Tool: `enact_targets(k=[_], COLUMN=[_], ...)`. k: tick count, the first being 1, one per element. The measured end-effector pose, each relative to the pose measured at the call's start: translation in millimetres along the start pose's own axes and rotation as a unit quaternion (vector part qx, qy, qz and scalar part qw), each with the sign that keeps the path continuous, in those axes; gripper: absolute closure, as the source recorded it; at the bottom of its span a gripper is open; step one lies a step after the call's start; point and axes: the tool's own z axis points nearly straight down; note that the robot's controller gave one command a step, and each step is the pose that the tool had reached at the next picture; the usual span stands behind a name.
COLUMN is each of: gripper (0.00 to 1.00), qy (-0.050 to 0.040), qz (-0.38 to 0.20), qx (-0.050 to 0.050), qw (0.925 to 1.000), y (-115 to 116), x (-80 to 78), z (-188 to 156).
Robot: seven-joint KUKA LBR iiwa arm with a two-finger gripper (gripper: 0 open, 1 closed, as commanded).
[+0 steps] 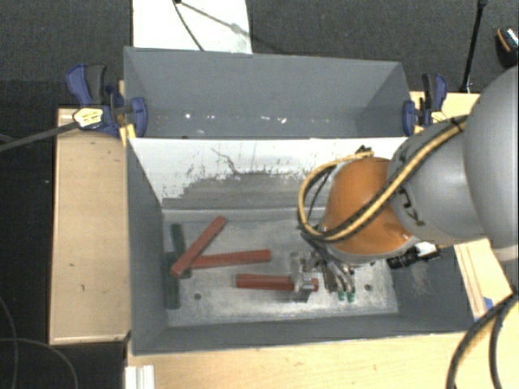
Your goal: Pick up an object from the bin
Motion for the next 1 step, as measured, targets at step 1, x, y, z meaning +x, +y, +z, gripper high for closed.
enact_targets(k=[1], gripper=[1.00], qy=[-0.0061], qz=[-0.035], qx=[0.000], qw=[0.9994], y=[1.6], x=[-21.0], z=[-136.5])
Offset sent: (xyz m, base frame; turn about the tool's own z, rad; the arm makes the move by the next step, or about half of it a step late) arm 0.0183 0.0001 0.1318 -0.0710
